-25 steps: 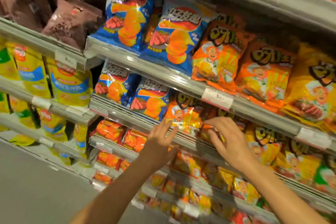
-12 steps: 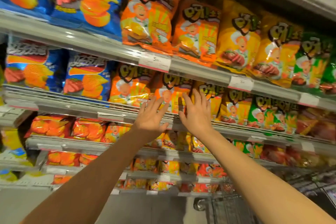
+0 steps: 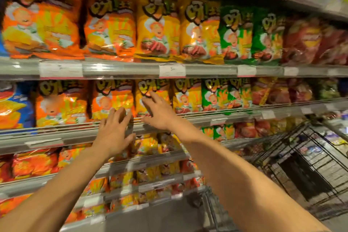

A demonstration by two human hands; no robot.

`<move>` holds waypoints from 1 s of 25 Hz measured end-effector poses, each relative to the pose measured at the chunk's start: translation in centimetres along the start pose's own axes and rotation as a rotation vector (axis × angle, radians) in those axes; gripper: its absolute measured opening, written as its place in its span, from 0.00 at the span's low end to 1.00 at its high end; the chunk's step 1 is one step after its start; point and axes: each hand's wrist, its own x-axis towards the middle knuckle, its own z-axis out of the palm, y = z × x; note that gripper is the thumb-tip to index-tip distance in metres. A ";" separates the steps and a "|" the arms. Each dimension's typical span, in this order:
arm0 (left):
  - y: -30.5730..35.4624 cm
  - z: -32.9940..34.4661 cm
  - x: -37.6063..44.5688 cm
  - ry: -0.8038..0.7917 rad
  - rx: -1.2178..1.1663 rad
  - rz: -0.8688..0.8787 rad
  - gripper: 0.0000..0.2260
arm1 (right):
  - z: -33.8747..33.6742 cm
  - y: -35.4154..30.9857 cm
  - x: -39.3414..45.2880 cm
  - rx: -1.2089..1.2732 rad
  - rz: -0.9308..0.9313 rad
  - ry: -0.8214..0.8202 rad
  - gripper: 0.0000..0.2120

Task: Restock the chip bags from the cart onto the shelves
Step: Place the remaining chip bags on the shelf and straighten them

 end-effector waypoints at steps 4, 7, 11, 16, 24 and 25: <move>6.0 -1.0 1.8 0.036 0.035 0.099 0.37 | -0.2 5.5 -3.3 0.223 0.010 0.054 0.34; 11.0 -0.3 2.5 -0.017 0.099 0.132 0.36 | -0.2 12.3 -7.4 0.241 0.104 0.073 0.35; 17.0 1.5 2.7 -0.033 0.073 0.197 0.35 | 0.3 22.4 -13.4 0.240 0.148 0.099 0.33; 21.3 1.6 5.2 -0.002 0.079 0.189 0.34 | -0.8 31.5 -15.3 0.194 0.189 0.094 0.36; 24.7 6.2 9.0 0.077 0.130 0.054 0.35 | 5.2 33.7 -12.7 0.122 0.091 0.209 0.40; 25.0 6.7 8.7 0.095 0.138 0.047 0.35 | 6.3 33.5 -12.9 0.077 0.063 0.251 0.40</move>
